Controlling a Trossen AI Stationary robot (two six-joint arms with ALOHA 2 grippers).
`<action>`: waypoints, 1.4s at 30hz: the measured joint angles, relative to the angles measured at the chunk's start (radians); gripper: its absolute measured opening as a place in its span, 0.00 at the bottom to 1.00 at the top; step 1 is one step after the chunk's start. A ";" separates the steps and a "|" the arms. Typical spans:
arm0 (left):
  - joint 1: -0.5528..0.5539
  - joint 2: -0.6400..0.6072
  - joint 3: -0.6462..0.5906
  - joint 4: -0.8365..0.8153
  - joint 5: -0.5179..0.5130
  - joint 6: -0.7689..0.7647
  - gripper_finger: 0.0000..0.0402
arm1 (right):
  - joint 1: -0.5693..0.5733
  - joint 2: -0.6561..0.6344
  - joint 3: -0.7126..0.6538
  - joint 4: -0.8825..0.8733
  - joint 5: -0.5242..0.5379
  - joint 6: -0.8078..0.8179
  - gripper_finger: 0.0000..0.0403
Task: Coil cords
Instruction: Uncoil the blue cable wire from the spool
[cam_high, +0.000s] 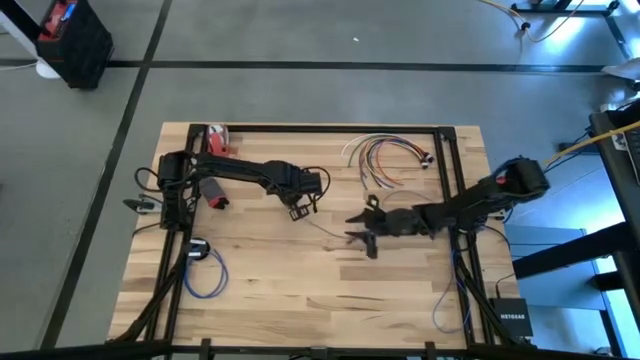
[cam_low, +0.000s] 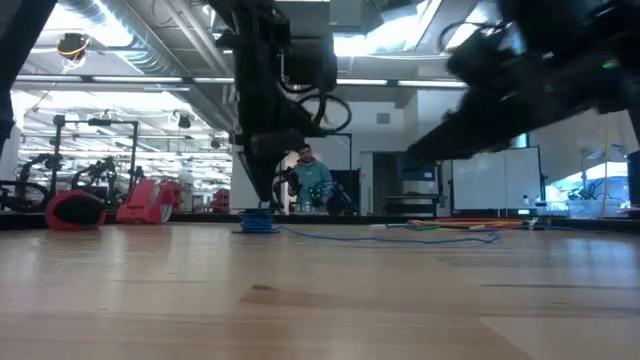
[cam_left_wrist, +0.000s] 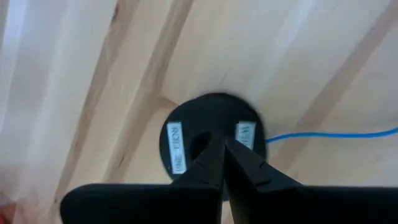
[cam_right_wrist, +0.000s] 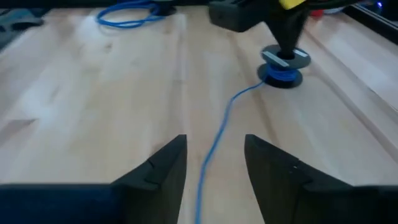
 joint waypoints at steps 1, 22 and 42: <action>0.003 0.000 -0.011 -0.002 0.000 0.000 0.00 | -0.018 0.027 0.016 0.003 -0.010 0.000 0.41; 0.033 -0.144 -0.234 0.214 0.050 -0.053 0.00 | -0.138 0.574 0.538 -0.066 -0.013 -0.073 0.40; 0.043 -0.144 -0.234 0.229 0.079 -0.070 0.00 | -0.174 0.693 0.672 -0.166 0.011 -0.073 0.40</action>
